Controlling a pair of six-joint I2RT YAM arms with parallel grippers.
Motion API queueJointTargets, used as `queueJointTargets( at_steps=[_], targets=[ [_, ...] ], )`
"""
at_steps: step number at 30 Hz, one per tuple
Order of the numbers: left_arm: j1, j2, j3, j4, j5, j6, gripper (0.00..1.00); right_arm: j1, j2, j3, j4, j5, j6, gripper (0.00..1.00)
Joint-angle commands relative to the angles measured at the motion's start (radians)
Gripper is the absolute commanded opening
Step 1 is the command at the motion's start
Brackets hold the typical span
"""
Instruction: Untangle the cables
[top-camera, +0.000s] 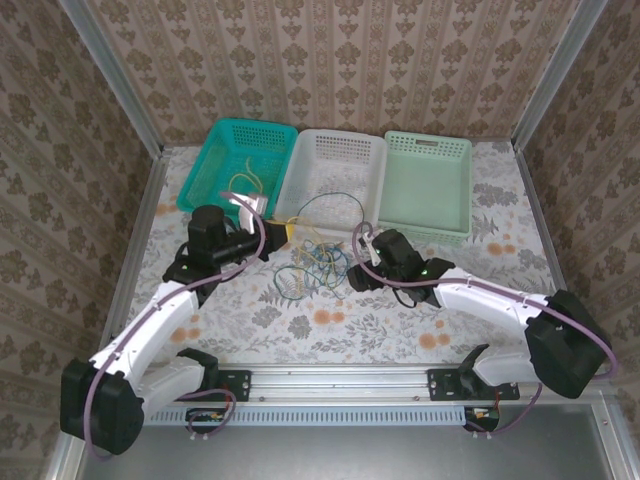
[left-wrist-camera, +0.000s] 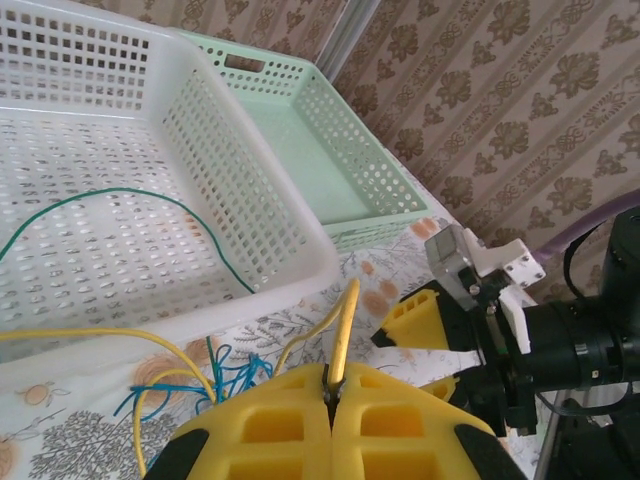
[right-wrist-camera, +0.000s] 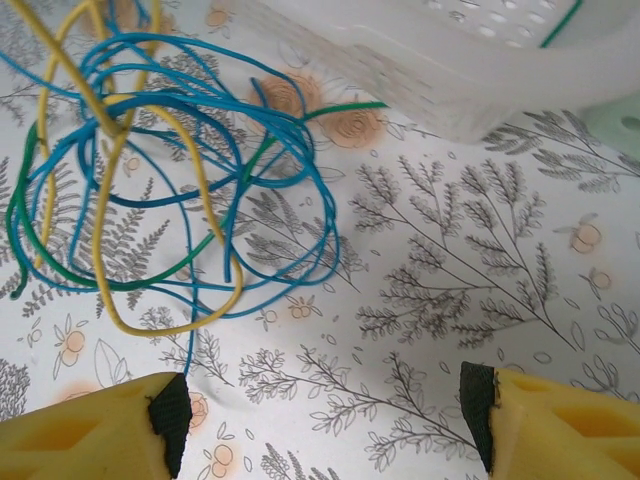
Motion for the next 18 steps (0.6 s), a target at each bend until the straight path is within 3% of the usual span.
queueJointTargets(
  at_steps=[1,9,18],
  targets=[
    [0.002,0.003,-0.005,0.080,0.059,-0.045,0.00,0.010,0.051,0.040,0.020,-0.039,-0.063,0.76],
    [0.003,-0.042,-0.034,0.096,0.079,-0.087,0.00,0.013,0.170,0.035,0.251,-0.078,-0.053,0.78],
    [0.004,-0.044,-0.068,0.186,0.117,-0.151,0.00,0.013,0.277,0.099,0.303,-0.080,-0.028,0.76]
  ],
)
